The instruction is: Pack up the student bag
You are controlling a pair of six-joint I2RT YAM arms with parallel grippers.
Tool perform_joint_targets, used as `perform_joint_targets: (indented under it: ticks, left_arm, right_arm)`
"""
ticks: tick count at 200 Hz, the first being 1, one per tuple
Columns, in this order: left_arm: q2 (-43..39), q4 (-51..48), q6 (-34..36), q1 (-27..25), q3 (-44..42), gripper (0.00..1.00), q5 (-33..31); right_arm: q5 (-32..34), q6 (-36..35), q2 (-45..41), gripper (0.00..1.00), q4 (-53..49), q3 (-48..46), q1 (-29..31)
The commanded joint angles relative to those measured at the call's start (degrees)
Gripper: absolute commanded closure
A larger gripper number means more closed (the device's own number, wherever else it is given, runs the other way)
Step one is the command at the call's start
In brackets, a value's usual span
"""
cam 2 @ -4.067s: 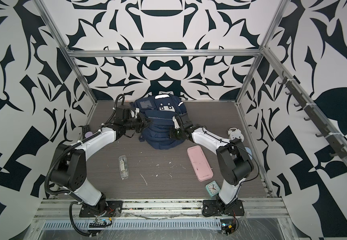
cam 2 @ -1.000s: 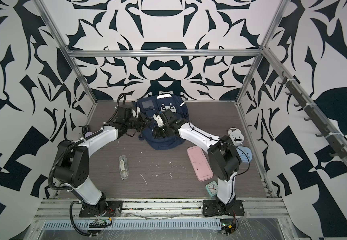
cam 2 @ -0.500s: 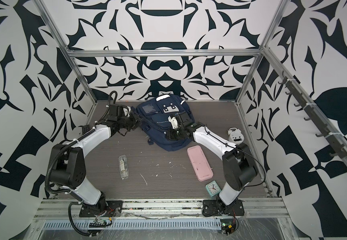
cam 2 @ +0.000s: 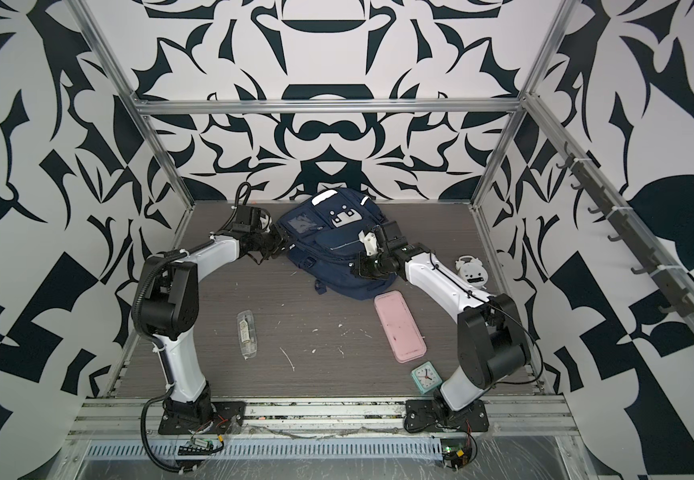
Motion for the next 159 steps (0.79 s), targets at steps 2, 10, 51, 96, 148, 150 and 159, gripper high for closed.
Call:
perform_joint_targets:
  ticks: [2,10,51,96,148,150,159]
  left_arm:
    - [2.5,-0.5,-0.2,-0.2,3.3,0.51,0.6]
    - [3.4,-0.1,-0.4,-0.2,4.0,0.56,0.7]
    - [5.6,1.3,-2.0,-0.2,5.2,0.81,1.7]
    - [2.0,4.9,-4.7,-0.2,2.3,1.0,2.6]
    - [-0.8,7.7,-7.6,-0.2,0.8,1.0,3.8]
    - [-0.9,7.8,-7.7,-0.2,0.8,1.0,3.8]
    - [-1.3,8.1,-8.0,-0.2,0.6,1.0,3.8]
  right_arm:
    - [-0.6,-1.1,-0.7,1.0,0.5,0.2,0.0]
    - [-0.7,-1.1,-0.5,1.0,0.5,0.3,0.0]
    - [-1.0,-1.1,0.2,1.0,-1.5,1.5,0.1]
    - [-0.9,-0.5,-1.2,1.0,-2.6,4.1,2.7]
    - [-0.1,0.1,1.7,1.0,-2.4,8.0,8.4]
    - [-0.1,0.2,2.0,1.0,-2.3,8.2,8.6]
    - [-0.1,0.6,3.1,1.0,-1.7,9.1,9.5]
